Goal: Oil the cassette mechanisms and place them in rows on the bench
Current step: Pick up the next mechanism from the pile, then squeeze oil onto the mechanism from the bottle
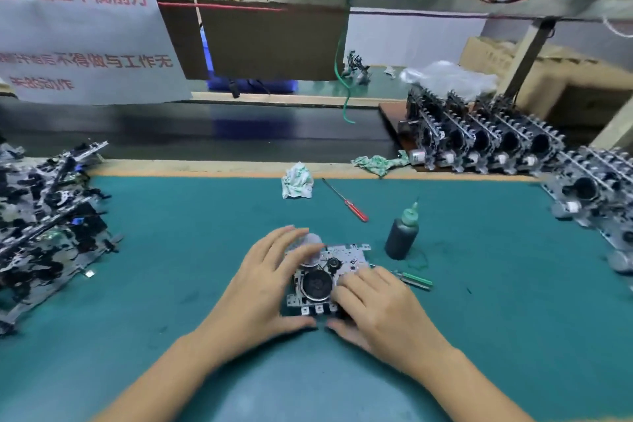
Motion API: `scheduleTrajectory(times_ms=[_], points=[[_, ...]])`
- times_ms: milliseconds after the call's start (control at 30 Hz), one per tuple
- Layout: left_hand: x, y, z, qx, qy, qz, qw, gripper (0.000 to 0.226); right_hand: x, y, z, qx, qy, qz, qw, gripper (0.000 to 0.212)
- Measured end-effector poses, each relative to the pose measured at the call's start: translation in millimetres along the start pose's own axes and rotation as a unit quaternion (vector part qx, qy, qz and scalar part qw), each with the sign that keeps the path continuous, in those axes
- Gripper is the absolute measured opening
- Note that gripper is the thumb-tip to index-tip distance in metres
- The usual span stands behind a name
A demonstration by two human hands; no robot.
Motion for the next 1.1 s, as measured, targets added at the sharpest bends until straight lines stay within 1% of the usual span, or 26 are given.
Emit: scheduleTrajectory(times_ms=[67, 133, 167, 267, 367, 433, 467, 533, 600, 700, 800, 867, 967, 1100], points=[[8.6, -1.0, -16.8, 0.044, 0.083, 0.025, 0.995, 0.106, -10.0, 11.9, 4.7, 0.005, -0.032, -0.040, 0.999, 0.028], [16.6, -2.2, -31.0, 0.090, 0.172, 0.054, 0.980, 0.112, -29.4, 19.2, 18.6, -0.036, -0.073, -0.107, 0.991, 0.030], [19.5, -3.3, -34.1, 0.098, 0.193, 0.066, 0.974, 0.114, -42.3, 21.5, 25.6, -0.064, -0.095, -0.150, 0.982, 0.029], [23.8, -5.6, -36.1, 0.101, 0.206, 0.085, 0.970, 0.114, -80.5, 25.7, 45.7, -0.170, -0.160, -0.260, 0.937, 0.024], [23.2, -4.2, -38.5, 0.108, 0.216, 0.083, 0.967, 0.116, -111.8, 36.8, 65.3, -0.302, -0.155, -0.332, 0.880, 0.018], [25.1, -3.3, -39.8, 0.112, 0.221, 0.091, 0.965, 0.118, -129.9, 49.5, 60.6, -0.349, -0.168, -0.391, 0.835, 0.024], [25.5, -2.7, -40.7, 0.116, 0.227, 0.094, 0.962, 0.120, -136.8, 54.9, 51.3, -0.347, -0.183, -0.420, 0.818, 0.029], [23.7, -2.3, -42.1, 0.130, 0.240, 0.091, 0.958, 0.123, -144.9, 60.2, 26.5, -0.303, -0.228, -0.466, 0.799, 0.039], [21.0, -3.9, -41.2, 0.134, 0.246, 0.090, 0.956, 0.124, -147.2, 60.6, 8.4, -0.262, -0.261, -0.477, 0.798, 0.049], [21.2, -9.2, -34.1, 0.109, 0.223, 0.100, 0.964, 0.117, -149.6, 60.5, -2.8, -0.230, -0.285, -0.481, 0.796, 0.058], [15.8, -13.6, -29.2, 0.099, 0.183, 0.080, 0.975, 0.107, -152.0, 63.1, -12.9, -0.210, -0.322, -0.503, 0.774, 0.058], [15.5, -13.5, -30.2, 0.102, 0.187, 0.077, 0.974, 0.105, -152.1, 63.5, -16.6, -0.198, -0.335, -0.511, 0.766, 0.058], [17.8, -11.0, -35.3, 0.116, 0.221, 0.082, 0.965, 0.111, -151.3, 62.3, -20.9, -0.177, -0.341, -0.517, 0.765, 0.058], [24.6, -9.3, -37.2, 0.111, 0.250, 0.096, 0.957, 0.119, -154.2, 64.5, -29.2, -0.136, -0.324, -0.532, 0.771, 0.048]])
Point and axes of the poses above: each hand's wrist, its own y-axis away from the middle knuckle, its own z-axis out of the back of the hand, x = y × z, the point moved 10 cm from there along -y, towards the middle knuckle, and after that the axes turned 7 degrees about -y, right-handed, at the moved point
